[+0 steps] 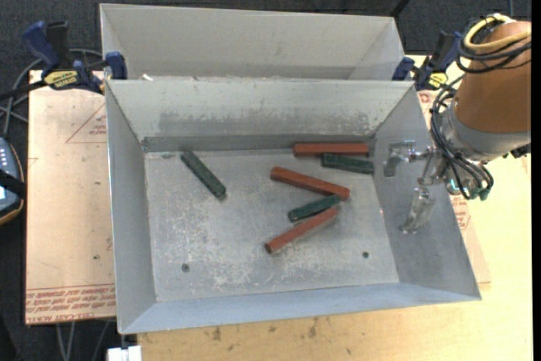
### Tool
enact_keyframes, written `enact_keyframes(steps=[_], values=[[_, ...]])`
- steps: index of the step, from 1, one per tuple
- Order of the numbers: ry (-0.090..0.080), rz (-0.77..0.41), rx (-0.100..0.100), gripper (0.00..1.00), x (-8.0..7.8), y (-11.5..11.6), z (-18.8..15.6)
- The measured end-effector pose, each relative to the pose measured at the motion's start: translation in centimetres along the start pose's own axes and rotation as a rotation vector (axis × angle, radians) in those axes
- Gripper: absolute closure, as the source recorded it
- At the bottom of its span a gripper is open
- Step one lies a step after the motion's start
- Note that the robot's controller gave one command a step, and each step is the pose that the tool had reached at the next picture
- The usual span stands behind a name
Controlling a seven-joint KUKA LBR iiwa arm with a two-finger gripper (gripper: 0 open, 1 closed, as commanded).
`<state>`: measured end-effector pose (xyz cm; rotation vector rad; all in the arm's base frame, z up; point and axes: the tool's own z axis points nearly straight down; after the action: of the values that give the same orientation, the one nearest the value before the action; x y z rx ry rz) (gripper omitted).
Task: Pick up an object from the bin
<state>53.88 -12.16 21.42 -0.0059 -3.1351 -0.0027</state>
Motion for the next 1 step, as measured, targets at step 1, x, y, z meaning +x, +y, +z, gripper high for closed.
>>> enact_keyframes(steps=[1], values=[[-0.008, 0.262, -0.001, 0.00, -2.69, 3.59, 14.59]])
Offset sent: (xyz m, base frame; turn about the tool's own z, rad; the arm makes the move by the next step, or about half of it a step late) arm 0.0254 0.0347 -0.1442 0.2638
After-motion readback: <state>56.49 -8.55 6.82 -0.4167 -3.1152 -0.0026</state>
